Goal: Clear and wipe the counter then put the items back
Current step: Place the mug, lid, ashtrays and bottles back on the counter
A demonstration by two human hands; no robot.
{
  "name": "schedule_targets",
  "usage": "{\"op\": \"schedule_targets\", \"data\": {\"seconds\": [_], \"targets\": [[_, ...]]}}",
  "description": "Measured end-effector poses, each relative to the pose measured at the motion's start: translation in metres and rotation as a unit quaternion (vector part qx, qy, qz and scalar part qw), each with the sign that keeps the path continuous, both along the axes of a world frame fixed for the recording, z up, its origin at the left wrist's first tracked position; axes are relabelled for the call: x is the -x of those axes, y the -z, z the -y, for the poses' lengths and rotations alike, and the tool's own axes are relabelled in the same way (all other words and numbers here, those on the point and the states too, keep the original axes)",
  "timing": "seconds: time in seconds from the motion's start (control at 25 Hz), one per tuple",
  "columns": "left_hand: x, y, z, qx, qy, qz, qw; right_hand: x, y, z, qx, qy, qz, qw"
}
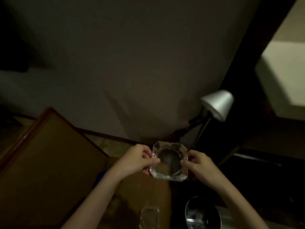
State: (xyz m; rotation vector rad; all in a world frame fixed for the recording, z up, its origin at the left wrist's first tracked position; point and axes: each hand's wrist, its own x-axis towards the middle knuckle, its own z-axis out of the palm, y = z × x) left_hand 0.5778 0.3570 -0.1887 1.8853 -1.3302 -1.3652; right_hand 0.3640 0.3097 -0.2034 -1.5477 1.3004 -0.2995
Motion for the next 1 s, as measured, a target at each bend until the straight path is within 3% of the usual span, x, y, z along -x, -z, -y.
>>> {"op": "schedule_targets", "data": {"seconds": [0.16, 0.36, 0.64, 1.0], "targets": [[0.020, -0.078, 0.007, 0.045, 0.041, -0.034, 0.998, 0.035, -0.076, -0.002, 0.022, 0.003, 0.055, 0.998], [0.075, -0.124, 0.019, 0.054, 0.096, -0.098, 0.989, 0.099, -0.133, -0.006, 0.044, 0.028, 0.073, 0.996], [0.202, -0.155, 0.069, 0.095, 0.129, -0.111, 0.981, 0.224, -0.165, 0.024, 0.081, 0.070, 0.060, 0.992], [0.362, -0.153, 0.146, 0.107, 0.112, -0.089, 0.984, 0.376, -0.177, 0.099, 0.121, 0.083, 0.011, 0.989]]}}
